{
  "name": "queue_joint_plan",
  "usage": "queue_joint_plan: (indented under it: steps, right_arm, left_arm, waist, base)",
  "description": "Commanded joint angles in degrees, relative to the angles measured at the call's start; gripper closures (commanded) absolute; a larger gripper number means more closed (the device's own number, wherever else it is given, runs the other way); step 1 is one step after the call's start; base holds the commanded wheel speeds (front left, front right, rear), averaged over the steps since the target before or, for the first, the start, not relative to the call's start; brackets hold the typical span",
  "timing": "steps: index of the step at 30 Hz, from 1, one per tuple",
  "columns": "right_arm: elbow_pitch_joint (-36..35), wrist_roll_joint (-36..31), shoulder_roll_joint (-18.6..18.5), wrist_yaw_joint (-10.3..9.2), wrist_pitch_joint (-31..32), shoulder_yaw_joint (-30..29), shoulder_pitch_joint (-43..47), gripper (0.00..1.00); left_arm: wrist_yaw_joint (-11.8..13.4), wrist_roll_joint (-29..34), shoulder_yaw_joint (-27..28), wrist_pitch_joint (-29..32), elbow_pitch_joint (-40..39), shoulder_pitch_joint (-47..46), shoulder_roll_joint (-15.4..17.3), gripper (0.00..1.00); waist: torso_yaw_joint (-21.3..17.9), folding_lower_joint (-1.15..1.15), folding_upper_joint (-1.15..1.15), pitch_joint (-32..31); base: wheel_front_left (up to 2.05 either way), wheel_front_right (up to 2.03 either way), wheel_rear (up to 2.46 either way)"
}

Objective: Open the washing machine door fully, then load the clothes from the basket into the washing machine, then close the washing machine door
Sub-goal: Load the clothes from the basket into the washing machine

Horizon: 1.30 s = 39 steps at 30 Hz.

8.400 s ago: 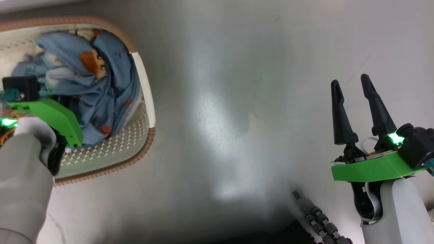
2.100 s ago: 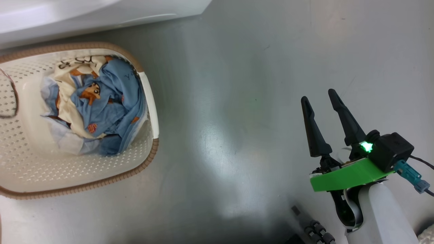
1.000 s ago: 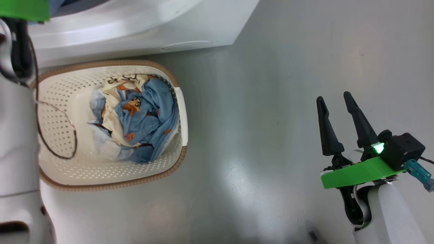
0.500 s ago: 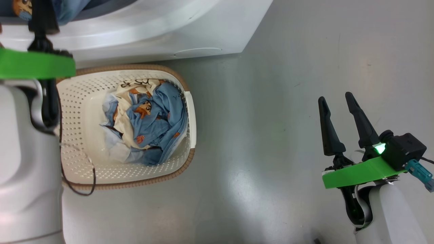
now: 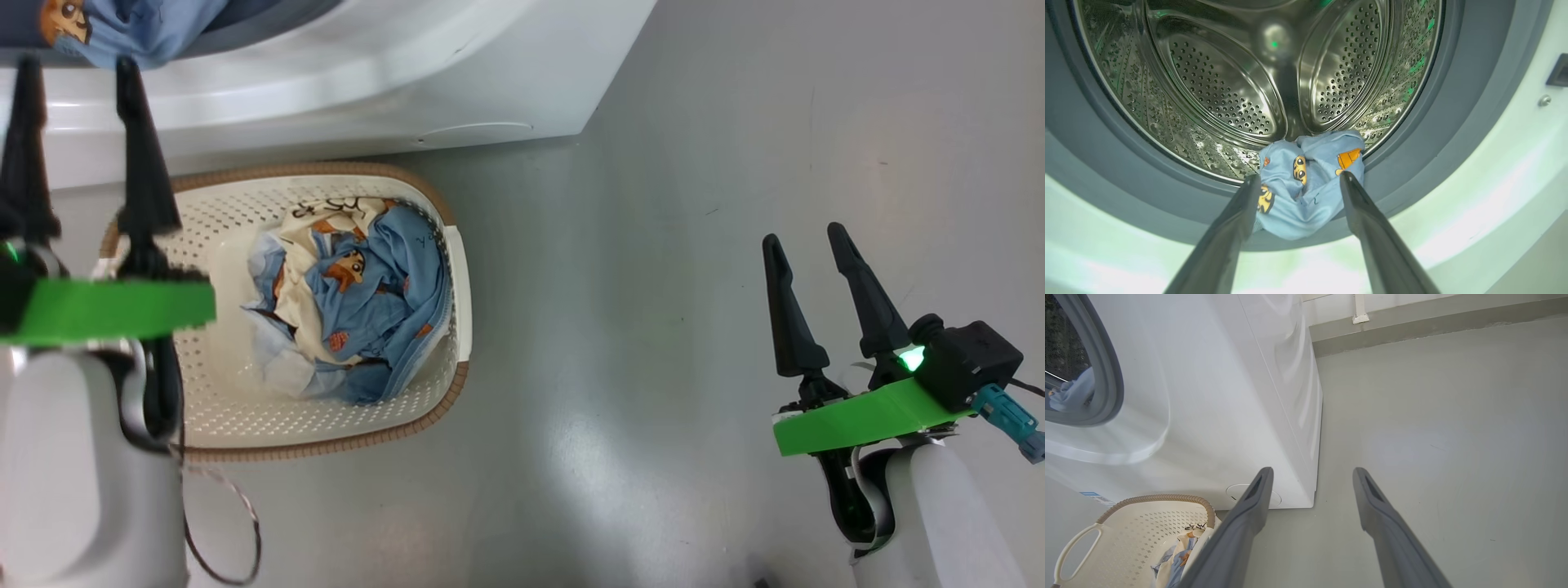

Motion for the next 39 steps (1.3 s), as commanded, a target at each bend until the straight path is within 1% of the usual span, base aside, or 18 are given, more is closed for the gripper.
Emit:
queue_joint_plan:
  steps: [1, 8, 17, 29, 39]
  right_arm:
    - [-0.9, 0.0, 0.2, 0.09, -0.3, 1.4, 0.8, 0.0]
    - [-0.9, -0.1, 0.2, 0.09, -0.3, 1.6, 0.8, 0.0]
    - [-0.6, -0.1, 0.2, 0.09, -0.3, 1.8, 0.7, 0.0]
    - [-0.4, -0.2, 0.2, 0.09, -0.3, 1.8, 0.7, 0.0]
    - [-0.4, -0.2, 0.2, 0.09, -0.3, 1.9, 0.7, 0.0]
  left_arm:
    - [0.5, 0.8, 2.0, -0.2, -2.3, 2.9, 1.5, 0.0]
    - [1.4, 0.3, 4.2, -0.2, -5.0, 9.5, 0.0, 0.0]
    - [2.4, 1.0, 5.5, -0.2, -6.7, 16.4, -0.6, 0.0]
    - [3.8, 0.5, 5.3, -0.2, -7.7, 24.2, -0.8, 0.0]
    - [5.2, -0.8, 3.6, -0.2, -8.0, 27.3, -0.8, 0.0]
  waist:
    - [0.0, 0.0, 0.0, -0.1]
    - [0.1, 0.0, 0.0, -0.4]
    - [0.3, 0.0, 0.0, -0.9]
    - [0.2, 0.0, 0.0, -1.2]
    - [0.3, 0.0, 0.0, -1.3]
  base:
    - [0.0, 0.0, 0.0]
    - [0.0, 0.0, 0.0]
    - [0.0, 0.0, 0.0]
    - [0.0, 0.0, 0.0]
    - [0.0, 0.0, 0.0]
